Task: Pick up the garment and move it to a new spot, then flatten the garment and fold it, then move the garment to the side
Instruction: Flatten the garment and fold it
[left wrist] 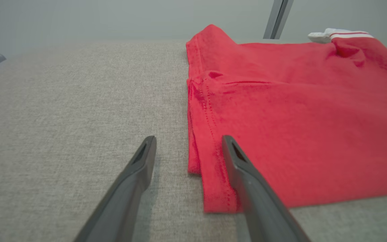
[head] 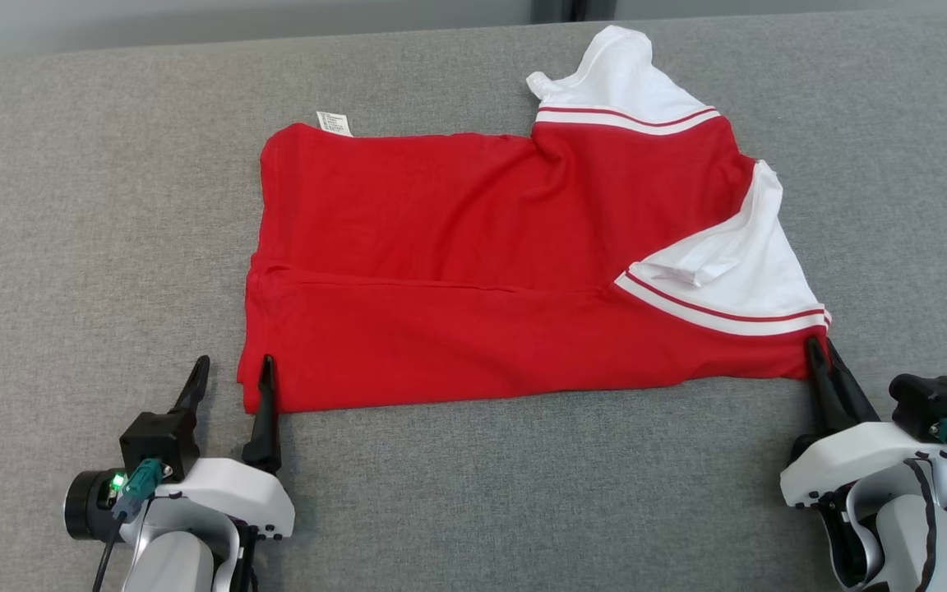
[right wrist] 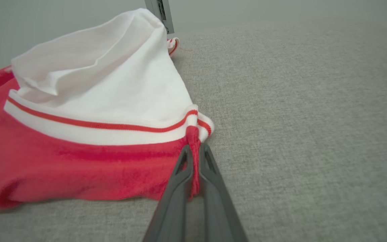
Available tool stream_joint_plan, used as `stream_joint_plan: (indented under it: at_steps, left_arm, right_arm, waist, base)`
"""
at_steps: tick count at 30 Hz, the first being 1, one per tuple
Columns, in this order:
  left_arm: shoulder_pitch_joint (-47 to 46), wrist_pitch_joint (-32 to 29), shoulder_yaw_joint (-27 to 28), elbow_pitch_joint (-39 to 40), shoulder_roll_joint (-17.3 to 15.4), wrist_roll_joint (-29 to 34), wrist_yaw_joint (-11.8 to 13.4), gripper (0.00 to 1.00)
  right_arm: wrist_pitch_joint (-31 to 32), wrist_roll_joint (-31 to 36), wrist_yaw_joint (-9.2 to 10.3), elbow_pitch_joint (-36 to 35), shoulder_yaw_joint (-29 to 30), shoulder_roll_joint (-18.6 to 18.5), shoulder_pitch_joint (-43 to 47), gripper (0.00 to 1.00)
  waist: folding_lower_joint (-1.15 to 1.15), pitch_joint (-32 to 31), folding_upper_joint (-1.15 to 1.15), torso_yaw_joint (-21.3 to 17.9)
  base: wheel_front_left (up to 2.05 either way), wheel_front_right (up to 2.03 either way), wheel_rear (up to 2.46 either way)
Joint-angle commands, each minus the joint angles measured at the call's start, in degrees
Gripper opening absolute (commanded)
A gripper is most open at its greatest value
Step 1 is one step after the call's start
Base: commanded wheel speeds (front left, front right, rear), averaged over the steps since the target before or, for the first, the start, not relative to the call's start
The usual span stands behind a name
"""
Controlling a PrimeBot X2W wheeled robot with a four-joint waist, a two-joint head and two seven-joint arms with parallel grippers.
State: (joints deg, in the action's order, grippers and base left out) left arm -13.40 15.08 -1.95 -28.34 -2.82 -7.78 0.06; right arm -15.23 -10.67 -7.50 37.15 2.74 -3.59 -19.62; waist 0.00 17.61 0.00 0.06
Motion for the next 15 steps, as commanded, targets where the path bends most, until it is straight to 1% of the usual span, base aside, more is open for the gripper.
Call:
stream_joint_plan:
  at_steps: [1,8,9,10,11,15]
  left_arm:
    - [-0.2,0.1,0.3,-0.4,-0.2,-0.6,0.3,1.0]
    - [-0.9,0.0,-1.0,-4.4,-0.2,-1.8,-0.9,1.0]
    - [-1.0,0.0,-1.3,-5.1,-0.1,-2.0,-1.2,0.6]
    - [-1.1,0.0,-1.7,-5.6,-0.1,-1.7,-1.6,0.13]
    - [-1.1,0.0,-1.8,-5.8,-0.1,-1.8,-1.9,0.0]
    - [-1.3,0.0,-2.3,-6.3,-0.3,-2.1,-2.2,0.0]
  right_arm:
    - [0.2,-0.3,0.02,-0.3,0.0,-0.5,0.4,0.0]
    - [0.1,-0.4,0.02,-2.4,-0.1,-0.9,0.6,0.0]
    - [0.1,-0.5,0.02,-2.6,-0.1,-0.9,0.6,0.0]
    - [0.1,-0.5,0.02,-2.7,-0.1,-0.9,0.5,0.0]
    - [0.1,-0.6,0.02,-2.9,-0.1,-0.9,0.5,0.0]
    - [0.1,-1.1,0.02,-3.7,0.1,-0.8,0.5,0.0]
  waist:
    - [0.0,-0.1,0.0,-0.2]
    - [0.0,-0.1,0.0,-1.1]
    - [0.0,-0.2,0.0,-1.2]
    - [0.0,-0.2,0.0,-1.3]
    - [0.0,-0.2,0.0,-1.4]
    - [0.0,-1.1,0.0,-1.3]
  base:
    - [0.0,0.0,0.0]
    - [0.0,0.0,0.0]
    - [0.0,0.0,0.0]
    - [0.0,0.0,0.0]
    - [0.0,0.0,0.0]
    - [0.0,0.0,0.0]
